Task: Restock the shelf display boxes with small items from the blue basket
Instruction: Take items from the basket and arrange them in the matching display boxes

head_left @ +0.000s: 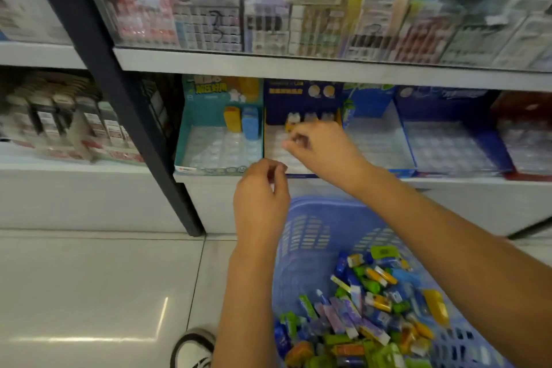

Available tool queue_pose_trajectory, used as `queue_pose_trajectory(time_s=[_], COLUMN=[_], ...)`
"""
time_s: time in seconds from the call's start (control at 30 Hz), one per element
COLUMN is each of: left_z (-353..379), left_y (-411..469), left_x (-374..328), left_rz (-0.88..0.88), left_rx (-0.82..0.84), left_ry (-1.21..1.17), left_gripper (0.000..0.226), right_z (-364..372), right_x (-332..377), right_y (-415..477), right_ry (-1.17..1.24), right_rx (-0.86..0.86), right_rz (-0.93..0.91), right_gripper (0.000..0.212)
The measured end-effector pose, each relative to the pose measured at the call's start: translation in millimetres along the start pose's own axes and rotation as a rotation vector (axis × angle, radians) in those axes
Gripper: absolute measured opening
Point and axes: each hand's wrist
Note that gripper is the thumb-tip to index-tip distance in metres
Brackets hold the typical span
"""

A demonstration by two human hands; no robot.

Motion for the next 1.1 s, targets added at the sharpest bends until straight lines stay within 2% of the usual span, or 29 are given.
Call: queue_pose_trajectory(time_s=[0.07,0.2,0.27,0.33,0.43,0.57,0.77,0.87,0.97,1.03,1.1], left_z=[30,113,150,178,209,236,268,273,269,264,254], left_y=[-15,-62,-93,-117,-126,-121,-125,-123,-117,-110,-100], left_x=[-3,2,10,18,29,50,60,61,64,70,70], left_rz=[0.001,0.045,0.055,0.027,-0.053,-0.238,-0.267,-0.289,-0.360,-0.450,-0.564], left_rx=[0.225,0.809,1.027,1.126,1.098,0.993,0.954,0.937,0.953,0.956,0.983], left_ry=[0.062,0.252,0.299,0.304,0.336,0.334,0.319,0.339,0.294,0.221,0.130], left_gripper=[0.018,0.018,0.021,0.028,0.035,0.031,0.030,0.040,0.035,0.024,0.028], right_z=[-6,12,24,36,64,103,137,139,136,125,106], right_x=[-44,-138,-176,-201,-217,-217,-215,-218,-219,-218,-217], right_y=[-56,-143,-173,-192,-200,-192,-186,-182,-180,-178,-177], right_ry=[0.041,0.044,0.027,0.001,-0.041,-0.287,-0.378,-0.344,-0.264,-0.141,0.121], right_rx=[0.059,0.355,0.427,0.427,0.444,0.507,0.460,0.417,0.437,0.437,0.390], right_rz=[0.206,0.640,0.729,0.740,0.599,0.496,0.669,0.749,0.815,0.855,0.843], right_gripper=[0.028,0.020,0.025,0.024,0.024,0.027,0.029,0.027,0.033,0.035,0.023])
Point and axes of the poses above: each hand's wrist, its own y-axis towards the middle knuckle, its own z-axis out of the palm, x = y × z, and after that the axes turned 15 degrees about y, right-handed
